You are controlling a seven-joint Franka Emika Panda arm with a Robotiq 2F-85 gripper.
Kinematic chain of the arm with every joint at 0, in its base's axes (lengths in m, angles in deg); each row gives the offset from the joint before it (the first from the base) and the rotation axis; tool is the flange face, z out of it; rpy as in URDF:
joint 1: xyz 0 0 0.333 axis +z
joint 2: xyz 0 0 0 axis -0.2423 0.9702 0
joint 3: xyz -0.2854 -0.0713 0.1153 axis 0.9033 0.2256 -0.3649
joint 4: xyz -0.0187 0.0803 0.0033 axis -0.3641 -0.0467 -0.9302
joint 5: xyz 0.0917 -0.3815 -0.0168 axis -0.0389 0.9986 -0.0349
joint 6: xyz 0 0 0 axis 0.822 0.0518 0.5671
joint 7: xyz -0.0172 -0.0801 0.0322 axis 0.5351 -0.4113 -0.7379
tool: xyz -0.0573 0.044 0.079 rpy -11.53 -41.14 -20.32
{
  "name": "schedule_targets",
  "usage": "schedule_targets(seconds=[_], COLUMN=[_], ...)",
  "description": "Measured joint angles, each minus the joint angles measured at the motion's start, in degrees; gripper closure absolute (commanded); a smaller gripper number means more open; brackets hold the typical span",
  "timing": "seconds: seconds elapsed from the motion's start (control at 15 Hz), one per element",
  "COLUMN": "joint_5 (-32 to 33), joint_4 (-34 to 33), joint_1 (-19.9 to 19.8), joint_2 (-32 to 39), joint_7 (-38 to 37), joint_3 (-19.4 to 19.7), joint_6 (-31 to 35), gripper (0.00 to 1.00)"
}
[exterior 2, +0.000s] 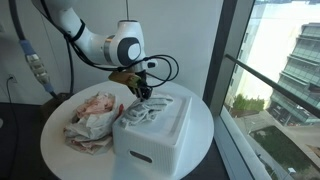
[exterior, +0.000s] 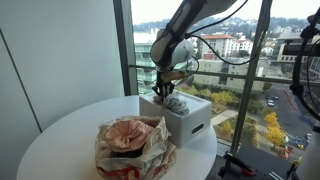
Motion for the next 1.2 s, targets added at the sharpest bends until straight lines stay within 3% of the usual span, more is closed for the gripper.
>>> schedule_targets(seconds=[0.27, 0.47, 0.93, 1.2], joint_5=[10.46, 15.23, 16.41, 15.68], joint_4=[2.95, 5.87, 10.09, 10.12], joint_1=[2.85, 3.64, 6.45, 7.73], joint_2=[-9.1, -17.51, -34.82, -38.46], joint_7=[-7.54, -9.5, -9.83, -12.14], joint_3=[-0.75, -4.24, -17.88, -24.25], joint_6=[-0.13, -1.1, -7.41, -11.8], gripper=[0.89, 0.89, 0.89, 0.92])
